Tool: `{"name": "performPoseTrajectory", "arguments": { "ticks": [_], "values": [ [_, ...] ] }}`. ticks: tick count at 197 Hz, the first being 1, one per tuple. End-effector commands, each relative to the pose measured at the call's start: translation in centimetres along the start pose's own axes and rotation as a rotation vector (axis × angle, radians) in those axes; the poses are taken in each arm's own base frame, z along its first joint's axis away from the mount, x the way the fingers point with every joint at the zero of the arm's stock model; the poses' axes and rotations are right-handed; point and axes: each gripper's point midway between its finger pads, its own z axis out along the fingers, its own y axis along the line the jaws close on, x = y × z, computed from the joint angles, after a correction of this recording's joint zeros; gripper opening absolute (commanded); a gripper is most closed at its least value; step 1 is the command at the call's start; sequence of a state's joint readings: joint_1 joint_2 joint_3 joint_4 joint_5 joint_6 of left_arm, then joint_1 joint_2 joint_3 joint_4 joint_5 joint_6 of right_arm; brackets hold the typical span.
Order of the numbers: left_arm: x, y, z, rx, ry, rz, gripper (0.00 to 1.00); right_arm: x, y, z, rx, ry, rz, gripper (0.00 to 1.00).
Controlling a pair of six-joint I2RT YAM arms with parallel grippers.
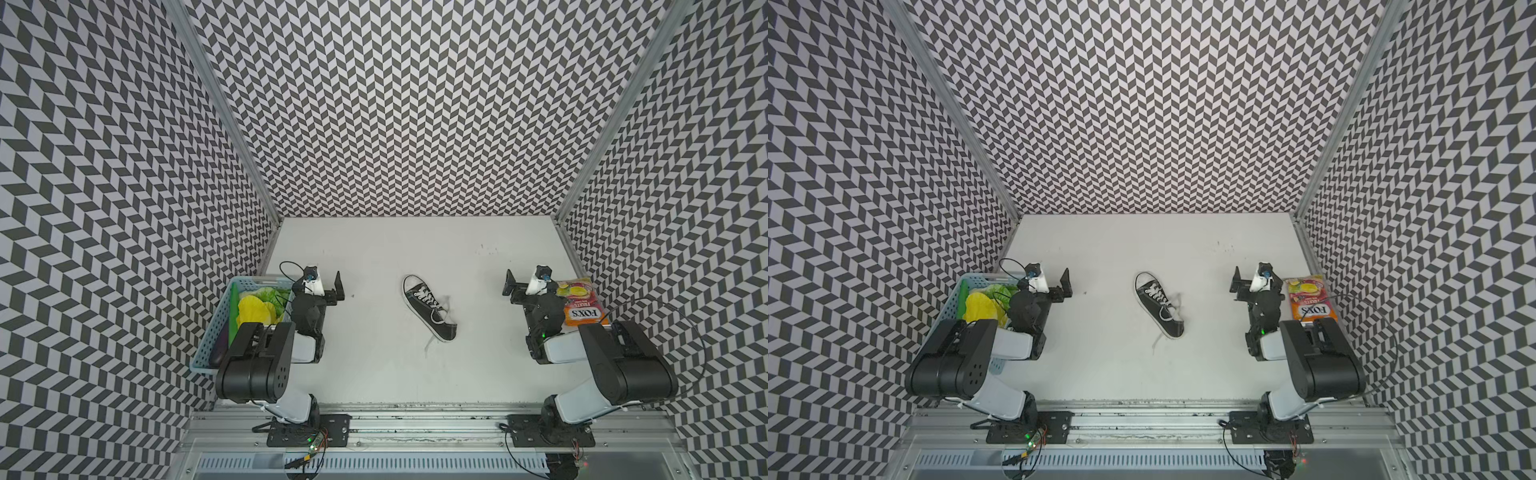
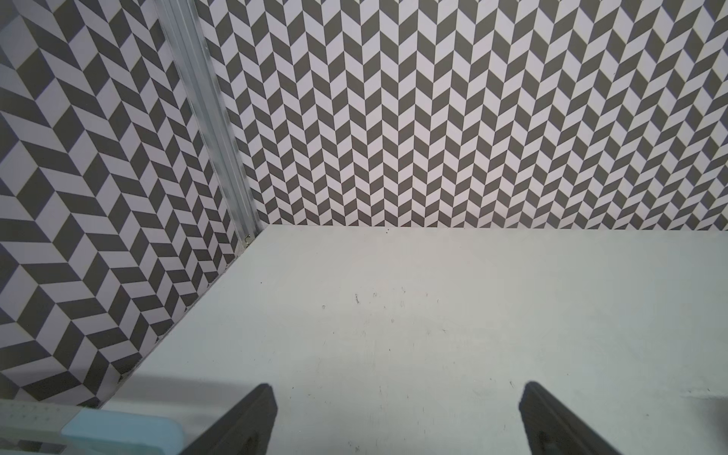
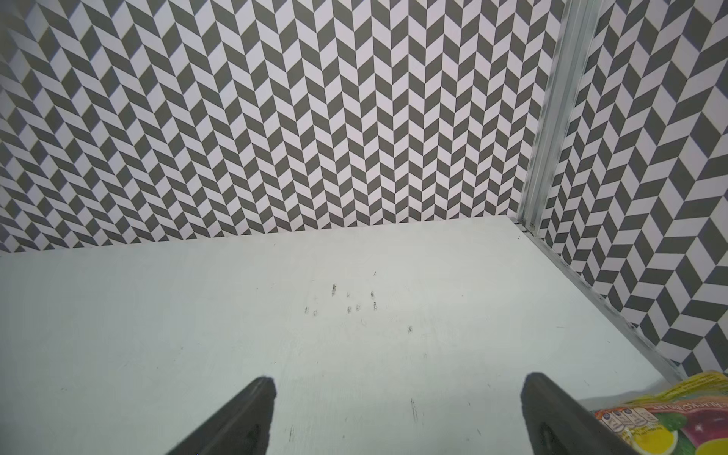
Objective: Tie the shoes
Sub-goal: Adjust the shoe at the center of the board.
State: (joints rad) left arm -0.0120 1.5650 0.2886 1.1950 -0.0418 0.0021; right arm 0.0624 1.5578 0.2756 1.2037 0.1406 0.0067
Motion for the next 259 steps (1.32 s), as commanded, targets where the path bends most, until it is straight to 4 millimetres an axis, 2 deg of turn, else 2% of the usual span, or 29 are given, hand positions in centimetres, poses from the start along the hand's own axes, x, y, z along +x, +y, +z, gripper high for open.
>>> {"name": "performPoseTrajectory", "arguments": {
  "ticks": [1, 131, 156, 174, 191, 215, 238, 259],
  "values": [
    [-0.3, 0.5, -0.4, -0.019, -0.012, -0.009, 1.0, -1.1, -0.1, -0.3, -0.004, -0.041, 0.002, 1.0],
    [-0.7, 0.2, -0.3, 0.002, -0.02, -0.003, 1.0, -1.2, -0.1, -0.4, -0.001, -0.045, 0.001, 1.0],
    [-2.5, -1.5, 0.7, 0.099, 0.054, 0.013, 1.0, -3.4, -2.5, -1.1, 0.135, -0.1, 0.068, 1.0],
    [-4.2, -2.0, 0.9, 0.122, 0.118, -0.035, 1.0, -5.5, -2.6, -2.1, 0.137, -0.119, 0.08, 1.0],
    [-5.4, -2.5, 0.4, 0.144, 0.169, -0.093, 1.0, -8.0, -2.6, -2.7, 0.133, -0.125, 0.167, 1.0],
    [-6.7, -4.5, -1.5, 0.231, 0.222, -0.185, 1.0, -10.2, -0.9, -2.4, 0.058, 0.0, 0.271, 1.0],
    [-7.2, -8.4, -4.3, 0.373, 0.258, -0.23, 1.0, -10.2, 2.4, -3.0, -0.102, 0.178, 0.348, 1.0],
    [-6.9, -12.5, -7.1, 0.486, 0.3, -0.247, 1.0, -8.6, 6.3, -4.6, -0.31, 0.332, 0.441, 1.0]
  ]
}}
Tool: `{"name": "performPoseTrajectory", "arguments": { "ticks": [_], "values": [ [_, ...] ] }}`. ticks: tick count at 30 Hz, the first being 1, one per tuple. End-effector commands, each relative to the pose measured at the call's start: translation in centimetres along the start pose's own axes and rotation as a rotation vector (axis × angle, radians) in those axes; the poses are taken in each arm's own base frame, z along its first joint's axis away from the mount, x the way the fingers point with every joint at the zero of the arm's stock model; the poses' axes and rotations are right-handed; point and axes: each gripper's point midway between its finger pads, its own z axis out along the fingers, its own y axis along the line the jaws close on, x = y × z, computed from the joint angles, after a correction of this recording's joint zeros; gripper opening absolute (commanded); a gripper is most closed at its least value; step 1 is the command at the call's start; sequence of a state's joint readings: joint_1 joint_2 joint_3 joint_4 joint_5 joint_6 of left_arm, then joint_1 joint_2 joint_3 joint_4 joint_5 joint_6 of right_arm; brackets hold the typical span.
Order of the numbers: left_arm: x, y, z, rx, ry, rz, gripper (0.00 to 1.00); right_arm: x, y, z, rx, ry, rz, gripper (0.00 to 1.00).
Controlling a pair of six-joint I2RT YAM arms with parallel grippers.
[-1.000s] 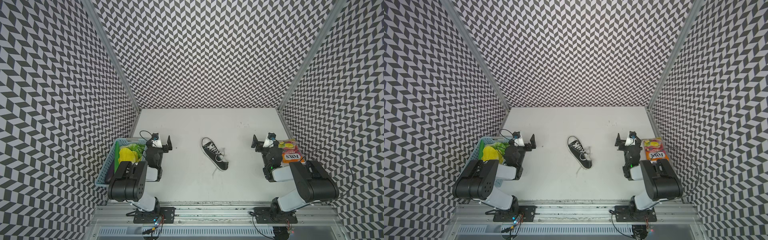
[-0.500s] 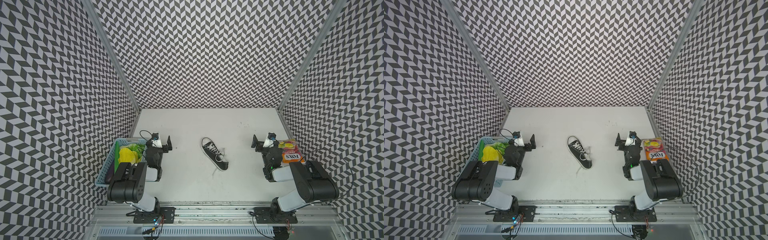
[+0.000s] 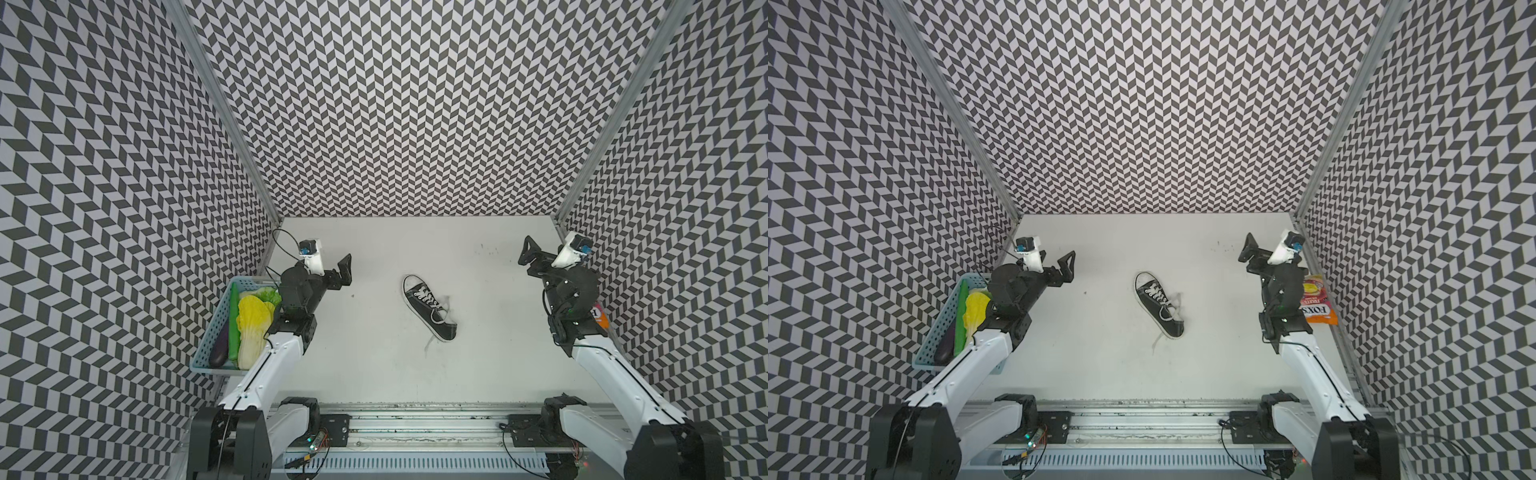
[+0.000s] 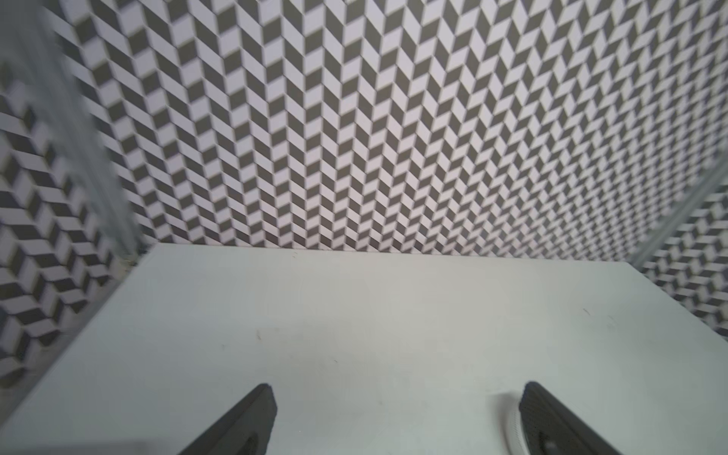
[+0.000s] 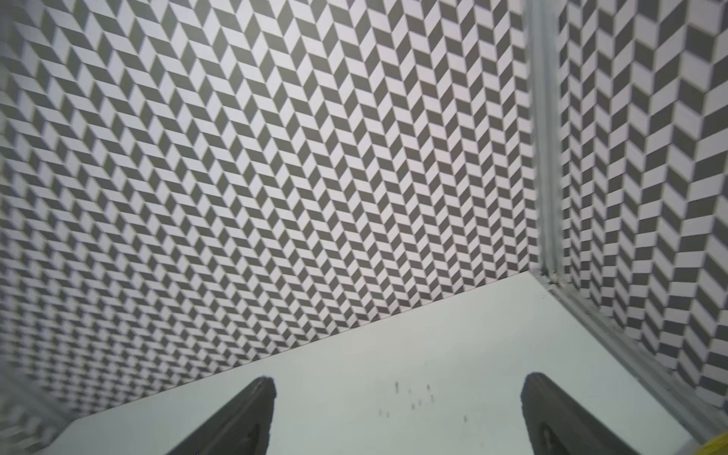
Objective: Tie the shoes
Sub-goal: Adjust the shoe at the center of the board.
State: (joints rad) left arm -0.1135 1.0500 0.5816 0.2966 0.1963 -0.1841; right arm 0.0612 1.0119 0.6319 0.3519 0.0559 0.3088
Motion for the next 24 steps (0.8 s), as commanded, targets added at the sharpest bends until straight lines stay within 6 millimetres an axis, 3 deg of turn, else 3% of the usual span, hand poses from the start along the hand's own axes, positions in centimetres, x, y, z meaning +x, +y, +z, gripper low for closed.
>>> {"name": "performPoseTrajectory", "arguments": {
  "ticks": [1, 5, 8, 10, 16, 18, 24],
  "values": [
    [4.5, -5.1, -1.5, 0.151, 0.18, -0.09, 1.0, 7.9, 2.7, -2.0, -0.168, 0.391, 0.164, 1.0],
    [6.7, -10.1, -3.1, 0.264, 0.226, -0.128, 1.0, 12.7, 6.2, -4.9, -0.369, 0.589, 0.229, 0.94],
    [8.6, -12.8, -4.2, 0.323, 0.248, -0.132, 0.99, 16.3, 7.1, -6.5, -0.402, 0.7, 0.207, 0.89],
    [9.9, -14.1, -4.6, 0.345, 0.267, -0.115, 0.99, 17.7, 7.7, -7.1, -0.424, 0.742, 0.2, 0.86],
    [11.6, -15.7, -5.0, 0.354, 0.299, -0.081, 0.99, 20.7, 9.9, -7.9, -0.509, 0.852, 0.211, 0.79],
    [12.1, -16.3, -5.1, 0.358, 0.312, -0.069, 0.99, 22.0, 11.0, -8.0, -0.55, 0.906, 0.222, 0.71],
    [12.6, -17.6, -5.1, 0.381, 0.323, -0.061, 0.99, 23.9, 12.2, -8.1, -0.582, 0.991, 0.242, 0.62]
  ]
}}
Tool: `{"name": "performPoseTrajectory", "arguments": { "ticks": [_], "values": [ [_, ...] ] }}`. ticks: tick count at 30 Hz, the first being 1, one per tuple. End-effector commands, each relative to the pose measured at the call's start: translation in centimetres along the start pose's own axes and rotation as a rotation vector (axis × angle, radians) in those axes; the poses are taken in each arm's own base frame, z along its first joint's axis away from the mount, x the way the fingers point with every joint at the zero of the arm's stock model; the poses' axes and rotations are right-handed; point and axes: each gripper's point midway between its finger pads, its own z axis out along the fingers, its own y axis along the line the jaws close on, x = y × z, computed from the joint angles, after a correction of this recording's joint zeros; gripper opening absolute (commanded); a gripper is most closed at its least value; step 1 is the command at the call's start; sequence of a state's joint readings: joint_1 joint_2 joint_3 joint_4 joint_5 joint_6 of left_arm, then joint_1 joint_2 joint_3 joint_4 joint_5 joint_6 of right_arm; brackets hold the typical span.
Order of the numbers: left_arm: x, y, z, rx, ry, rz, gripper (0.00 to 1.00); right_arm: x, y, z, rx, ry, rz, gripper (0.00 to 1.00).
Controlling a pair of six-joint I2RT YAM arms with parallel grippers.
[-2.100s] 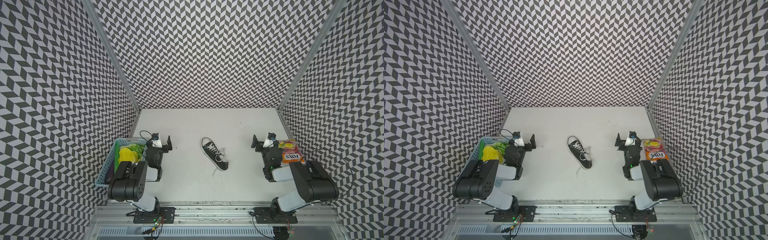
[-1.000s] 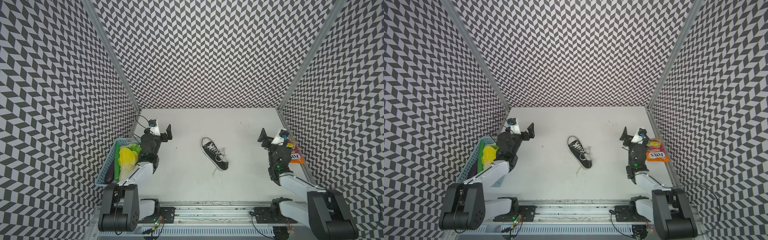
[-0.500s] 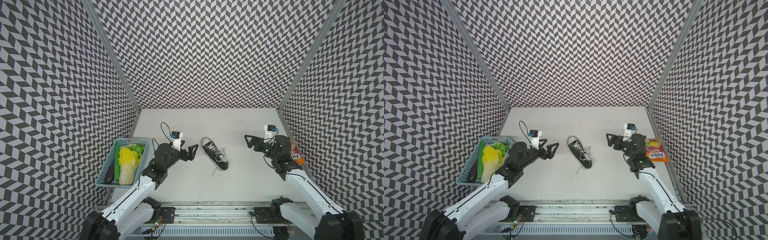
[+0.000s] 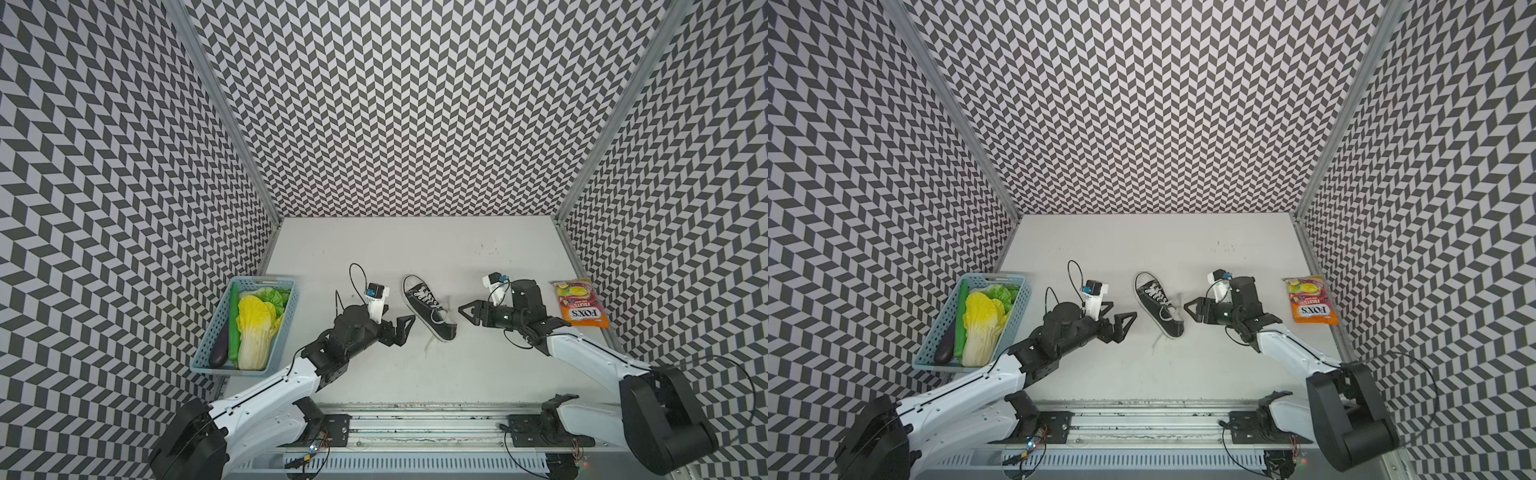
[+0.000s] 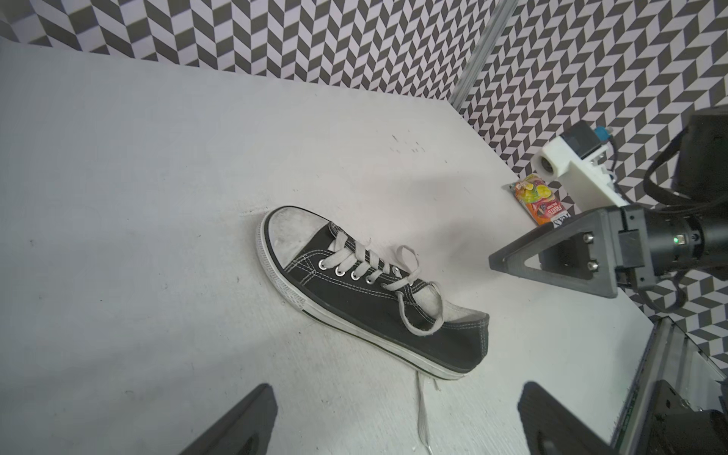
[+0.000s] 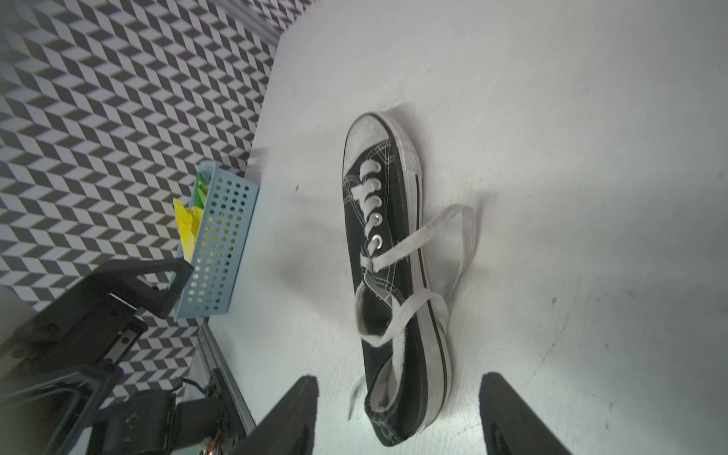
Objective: Tie the shoes
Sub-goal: Adjust the shoe at the center of the board.
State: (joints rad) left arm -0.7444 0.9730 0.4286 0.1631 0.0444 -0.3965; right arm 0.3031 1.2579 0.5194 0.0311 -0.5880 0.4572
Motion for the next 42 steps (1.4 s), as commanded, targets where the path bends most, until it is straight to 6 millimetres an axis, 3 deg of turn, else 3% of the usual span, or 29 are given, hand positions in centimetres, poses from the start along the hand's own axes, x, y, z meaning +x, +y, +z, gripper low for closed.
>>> {"name": "performPoseTrajectory", "arguments": {
  "ticks": [1, 12, 13, 14, 16, 23, 26, 34, 37, 42],
  "values": [
    [-0.3, -0.8, 0.5, 0.007, -0.017, 0.005, 0.99, -0.5, 2.1, 1.6, -0.092, 0.04, -0.02, 0.6],
    [1.5, -2.7, 2.6, 0.103, 0.09, 0.154, 1.0, 1.5, 1.4, 5.5, -0.093, 0.147, 0.039, 0.45],
    [1.5, -2.7, 2.7, 0.102, 0.09, 0.16, 1.0, 1.3, 1.7, 6.5, -0.094, 0.149, 0.04, 0.45],
    [1.9, -2.6, 2.7, 0.106, 0.087, 0.162, 1.0, 2.0, 1.1, 9.0, -0.077, 0.181, 0.055, 0.43],
    [2.4, -2.5, 2.7, 0.115, 0.092, 0.159, 1.0, 1.8, 0.9, 10.0, -0.069, 0.177, 0.057, 0.39],
    [2.6, -2.3, 2.2, 0.11, 0.09, 0.153, 1.0, 0.5, 0.5, 10.1, -0.023, 0.14, 0.048, 0.41],
    [2.6, -2.1, 1.9, 0.096, 0.085, 0.148, 1.0, -0.1, 0.8, 9.6, -0.01, 0.116, 0.043, 0.46],
    [2.8, -1.1, 1.6, 0.066, 0.075, 0.117, 1.0, -2.1, 1.7, 8.1, 0.014, 0.036, 0.034, 0.45],
    [3.0, -0.9, 1.6, 0.059, 0.081, 0.114, 1.0, -2.0, 1.7, 7.8, 0.018, 0.03, 0.034, 0.42],
    [3.3, -0.5, 1.5, 0.047, 0.086, 0.101, 1.0, -0.7, 1.1, 7.7, 0.016, 0.051, 0.056, 0.27]
  ]
}}
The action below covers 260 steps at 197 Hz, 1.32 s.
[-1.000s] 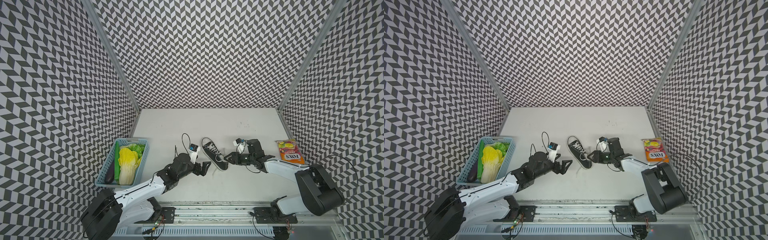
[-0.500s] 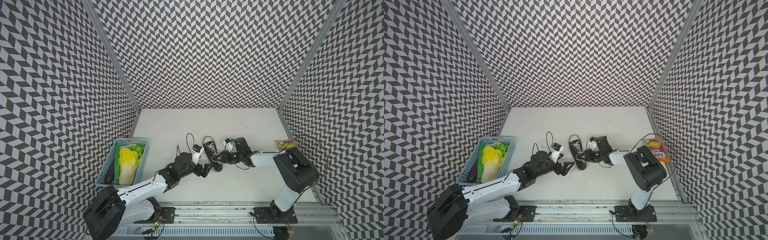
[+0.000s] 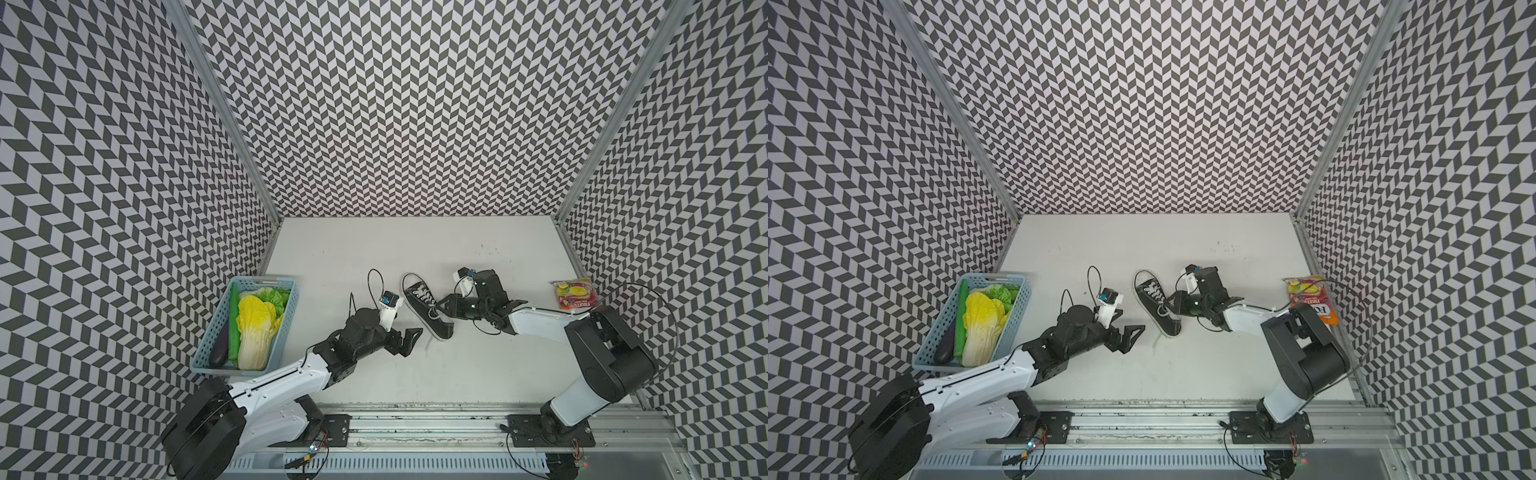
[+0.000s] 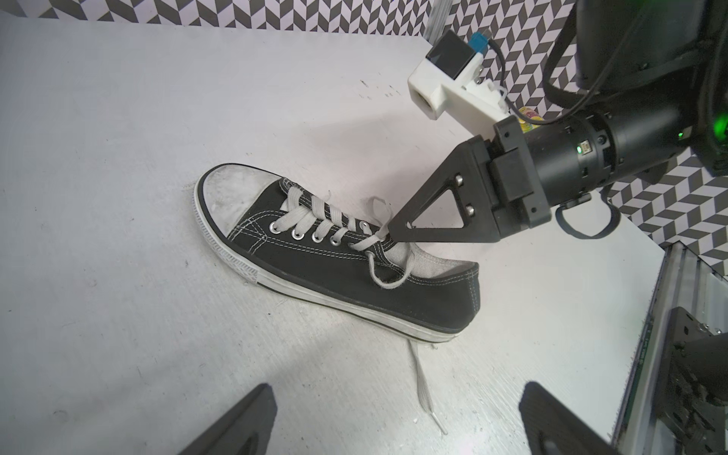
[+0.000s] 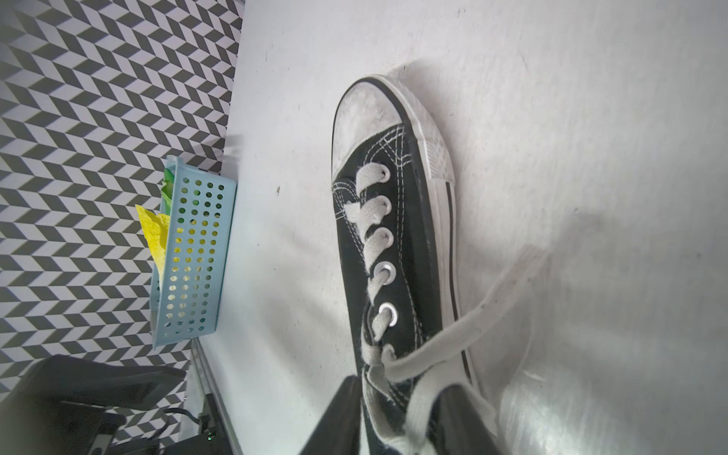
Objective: Tie the shoes
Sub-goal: Adjust the shoe at the center of the board, then cross the shoelace with the shoelace.
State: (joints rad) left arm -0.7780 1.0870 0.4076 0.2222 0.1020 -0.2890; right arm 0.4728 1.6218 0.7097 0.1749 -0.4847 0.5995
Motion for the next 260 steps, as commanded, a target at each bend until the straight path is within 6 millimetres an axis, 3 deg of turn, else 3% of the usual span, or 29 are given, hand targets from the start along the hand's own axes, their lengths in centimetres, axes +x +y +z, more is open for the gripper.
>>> {"name": "performPoseTrajectory", "arguments": {
  "ticks": [1, 43, 97, 144, 159, 188, 203, 234, 260],
  "values": [
    [0.0, 0.3, -0.2, -0.01, -0.016, -0.018, 1.0, -0.3, 0.1, -0.5, -0.009, -0.036, -0.003, 0.23],
    [-0.4, 0.2, -0.1, 0.008, -0.016, -0.016, 1.0, -0.8, 2.1, -2.0, -0.05, -0.066, -0.033, 0.07],
    [-3.0, -0.2, 0.6, 0.095, -0.052, 0.029, 1.0, -0.7, 5.2, -4.5, -0.054, -0.087, -0.113, 0.07],
    [-3.8, -0.9, 2.5, 0.165, -0.027, 0.096, 1.0, 0.7, 4.0, -3.3, -0.023, -0.036, -0.078, 0.08],
    [-3.5, -1.4, 3.1, 0.207, -0.011, 0.127, 0.99, 1.1, 3.7, -2.9, -0.011, -0.016, -0.083, 0.11],
    [-2.8, -1.2, 4.5, 0.211, 0.01, 0.189, 0.97, 1.8, 2.8, -3.0, 0.028, -0.011, -0.096, 0.29],
    [-2.6, -1.1, 5.2, 0.217, 0.024, 0.204, 0.96, 1.9, 2.7, -3.2, 0.029, -0.018, -0.094, 0.32],
    [-2.6, -1.2, 6.2, 0.23, 0.027, 0.21, 0.93, 1.6, 2.8, -3.5, 0.032, -0.039, -0.101, 0.16],
    [-2.5, -2.0, 6.7, 0.268, 0.018, 0.205, 0.88, 0.9, 3.6, -4.7, 0.032, -0.074, -0.132, 0.09]
  ]
}}
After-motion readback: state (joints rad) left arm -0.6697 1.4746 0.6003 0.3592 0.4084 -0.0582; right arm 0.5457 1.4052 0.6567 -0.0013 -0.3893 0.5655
